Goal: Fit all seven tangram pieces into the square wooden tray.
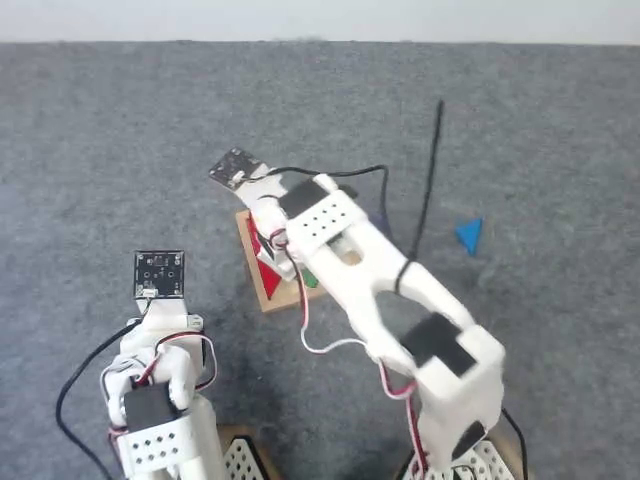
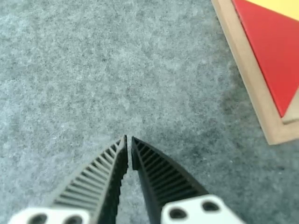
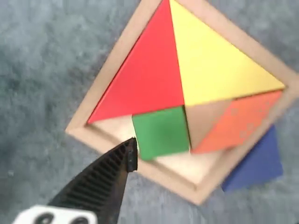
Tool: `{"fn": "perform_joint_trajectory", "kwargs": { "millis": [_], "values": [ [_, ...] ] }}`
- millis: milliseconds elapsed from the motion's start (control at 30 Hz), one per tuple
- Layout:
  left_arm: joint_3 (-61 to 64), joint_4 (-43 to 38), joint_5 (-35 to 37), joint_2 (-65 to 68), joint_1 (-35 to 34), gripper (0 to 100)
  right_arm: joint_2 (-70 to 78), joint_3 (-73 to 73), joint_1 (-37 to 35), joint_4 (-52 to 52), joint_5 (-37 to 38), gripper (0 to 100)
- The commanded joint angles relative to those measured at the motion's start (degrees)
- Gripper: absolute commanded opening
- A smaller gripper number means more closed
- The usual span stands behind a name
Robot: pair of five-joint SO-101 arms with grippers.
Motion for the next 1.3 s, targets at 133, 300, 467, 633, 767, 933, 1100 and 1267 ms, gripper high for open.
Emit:
{"fn": "perform_joint_trajectory", "kwargs": {
  "millis": [133,300,467,633,767,933,1100,1267],
  "values": [
    [-0.5,0.3,-0.5,-1.1,-0.2,2,-16.7,7.2,14.5,3.8,1.4,54.9],
    [-0.5,0.3,-0.5,-1.1,-0.2,2,-16.4,9.3,29.6,3.9,3.4,54.9],
    [-0.5,0.3,-0.5,-1.1,-0.2,2,-13.8,9.3,37.2,3.3,4.1,54.8],
    [-0.5,0.3,-0.5,-1.1,-0.2,2,-8.8,9.3,40.5,2.2,4.0,54.1],
    [-0.5,0.3,-0.5,-1.1,-0.2,2,-3.5,8.1,43.8,0.6,4.0,38.6],
    [-0.5,0.3,-0.5,-1.1,-0.2,2,1.8,5.5,45.7,-2.8,-0.2,15.9],
    [-0.5,0.3,-0.5,-1.1,-0.2,2,4.5,2.5,45.1,-3.6,-1.9,13.8],
    [-0.5,0.3,-0.5,-1.1,-0.2,2,4.6,1.7,44.1,-0.6,-6.6,13.8]
  ]
}}
